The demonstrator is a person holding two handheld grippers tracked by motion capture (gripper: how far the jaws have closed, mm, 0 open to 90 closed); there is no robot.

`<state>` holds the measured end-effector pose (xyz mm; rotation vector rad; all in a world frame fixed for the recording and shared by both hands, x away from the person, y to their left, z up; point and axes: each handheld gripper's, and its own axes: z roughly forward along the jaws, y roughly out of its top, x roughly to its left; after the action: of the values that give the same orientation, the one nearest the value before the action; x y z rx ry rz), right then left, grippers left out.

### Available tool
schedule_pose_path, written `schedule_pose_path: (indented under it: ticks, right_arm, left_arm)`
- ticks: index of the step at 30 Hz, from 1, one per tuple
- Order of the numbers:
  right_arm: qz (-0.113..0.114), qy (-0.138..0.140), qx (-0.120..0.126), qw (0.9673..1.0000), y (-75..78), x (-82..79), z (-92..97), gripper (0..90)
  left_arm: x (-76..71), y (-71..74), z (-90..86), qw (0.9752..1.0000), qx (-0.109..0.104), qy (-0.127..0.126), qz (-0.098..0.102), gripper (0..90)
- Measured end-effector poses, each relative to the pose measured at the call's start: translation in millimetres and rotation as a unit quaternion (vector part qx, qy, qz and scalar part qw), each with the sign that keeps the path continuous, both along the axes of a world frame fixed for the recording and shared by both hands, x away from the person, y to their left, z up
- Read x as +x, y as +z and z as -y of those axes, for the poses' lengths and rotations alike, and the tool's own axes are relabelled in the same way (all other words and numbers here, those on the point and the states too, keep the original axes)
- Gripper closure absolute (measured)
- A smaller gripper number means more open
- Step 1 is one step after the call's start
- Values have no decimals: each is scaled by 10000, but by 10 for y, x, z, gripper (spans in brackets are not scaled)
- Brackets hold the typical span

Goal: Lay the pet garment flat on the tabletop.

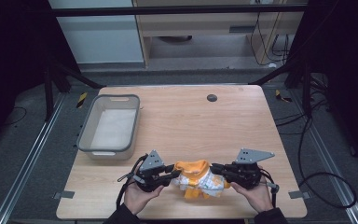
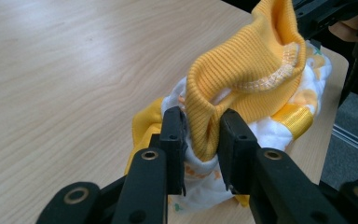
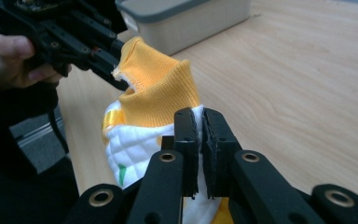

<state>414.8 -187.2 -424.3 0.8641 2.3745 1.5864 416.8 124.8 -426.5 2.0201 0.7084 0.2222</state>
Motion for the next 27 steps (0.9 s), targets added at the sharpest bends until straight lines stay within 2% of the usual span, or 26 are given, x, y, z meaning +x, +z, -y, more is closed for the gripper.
schedule_pose_path:
  ticks: [2, 6, 10, 14, 17, 19, 20, 21, 23, 24, 25, 26, 27]
  right_arm:
    - [101, -136, 4, 9999, 48, 23, -23, 855]
    - [159, -285, -27, 9995, 93, 60, -45, 855]
    - [244, -468, 11, 9986, 176, 143, -60, 855]
    - [340, -583, 34, 9977, 240, 199, -80, 855]
    - [534, -841, 2, 9950, 305, 283, -135, 854]
    - [563, -911, 16, 9942, 315, 312, -146, 854]
    - [597, -1065, 96, 9925, 329, 390, -159, 854]
    - [597, -1065, 96, 9925, 329, 390, -159, 854]
    - [643, -1264, 194, 9897, 343, 518, -177, 852]
    - [680, -1342, 212, 9884, 342, 579, -188, 852]
    - [695, -1443, 218, 9868, 333, 664, -209, 851]
    - [695, -1443, 218, 9868, 333, 664, -209, 851]
    - [727, -1643, 180, 9836, 281, 827, -247, 851]
  left_arm:
    - [10, 41, 2, 10000, 3, 33, 36, 733]
    - [26, 108, 4, 9999, 10, 53, 141, 734]
    - [116, 255, -28, 9994, -106, 172, 263, 733]
    - [179, 301, -31, 9991, -134, 267, 305, 733]
    - [284, 350, -17, 9983, -160, 435, 367, 734]
    - [314, 367, -17, 9979, -170, 490, 376, 734]
    - [357, 390, -21, 9975, -212, 551, 397, 734]
    - [387, 403, -21, 9971, -231, 595, 411, 734]
    - [522, 448, 4, 9957, -265, 778, 434, 733]
    - [522, 448, 4, 9957, -265, 778, 434, 734]
    - [641, 454, 51, 9937, -185, 974, 531, 734]
    - [641, 454, 51, 9937, -185, 974, 531, 733]
    - [703, 444, 79, 9926, -114, 1052, 592, 733]
